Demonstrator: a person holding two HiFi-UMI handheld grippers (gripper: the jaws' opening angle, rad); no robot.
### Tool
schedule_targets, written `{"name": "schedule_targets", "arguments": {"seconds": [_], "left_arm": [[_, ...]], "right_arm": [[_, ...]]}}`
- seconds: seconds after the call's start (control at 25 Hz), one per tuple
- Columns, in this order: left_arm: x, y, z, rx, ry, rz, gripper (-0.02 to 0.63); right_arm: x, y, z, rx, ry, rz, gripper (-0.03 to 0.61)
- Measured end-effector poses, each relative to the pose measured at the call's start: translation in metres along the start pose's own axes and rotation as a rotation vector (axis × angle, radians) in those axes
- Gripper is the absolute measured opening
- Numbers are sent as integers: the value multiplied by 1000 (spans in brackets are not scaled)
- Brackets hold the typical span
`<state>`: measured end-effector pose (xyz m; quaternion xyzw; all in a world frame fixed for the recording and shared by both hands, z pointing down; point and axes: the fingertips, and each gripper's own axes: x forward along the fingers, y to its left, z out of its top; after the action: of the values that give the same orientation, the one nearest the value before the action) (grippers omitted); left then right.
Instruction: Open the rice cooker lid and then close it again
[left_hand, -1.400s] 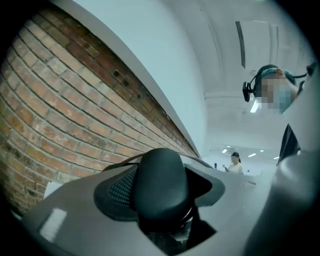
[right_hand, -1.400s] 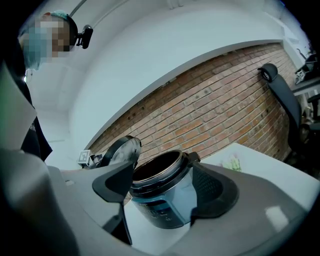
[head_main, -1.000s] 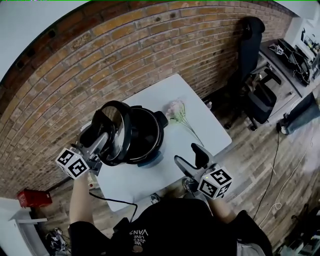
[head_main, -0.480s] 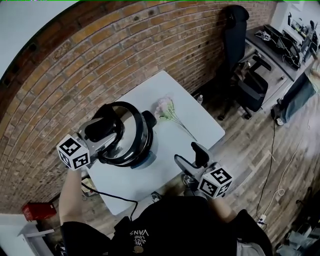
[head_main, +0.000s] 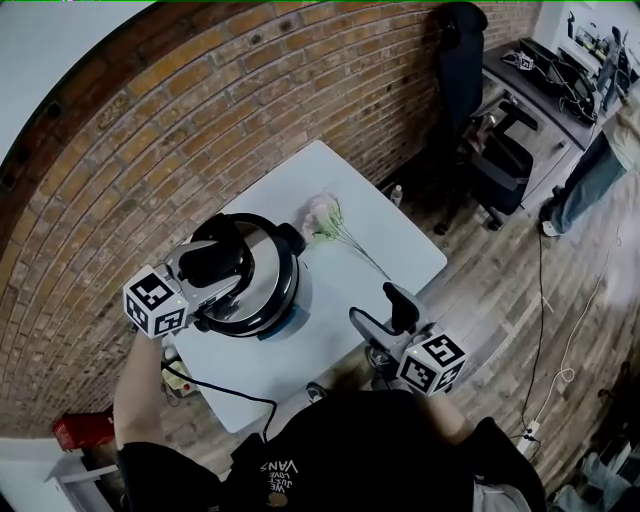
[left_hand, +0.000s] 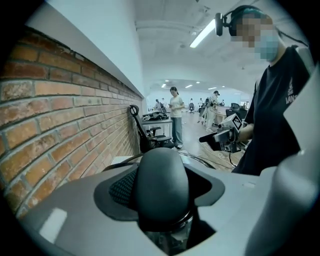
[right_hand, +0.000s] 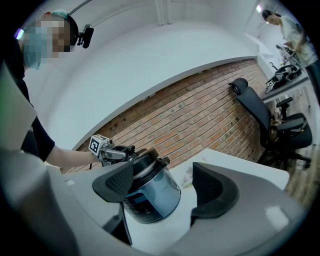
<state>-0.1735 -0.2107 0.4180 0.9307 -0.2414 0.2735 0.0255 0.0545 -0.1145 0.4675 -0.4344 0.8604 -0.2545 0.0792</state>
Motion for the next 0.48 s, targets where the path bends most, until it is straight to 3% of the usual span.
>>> {"name": "schedule_targets", "arguments": {"seconds": [0.24, 0.48], "left_arm": [[7, 1, -12, 21, 65, -27, 279], [10, 3, -17, 13, 61, -50, 279]], "right_arm": [[1, -1, 0, 5, 3, 4, 364], [3, -2, -2, 10, 10, -2, 363]]}}
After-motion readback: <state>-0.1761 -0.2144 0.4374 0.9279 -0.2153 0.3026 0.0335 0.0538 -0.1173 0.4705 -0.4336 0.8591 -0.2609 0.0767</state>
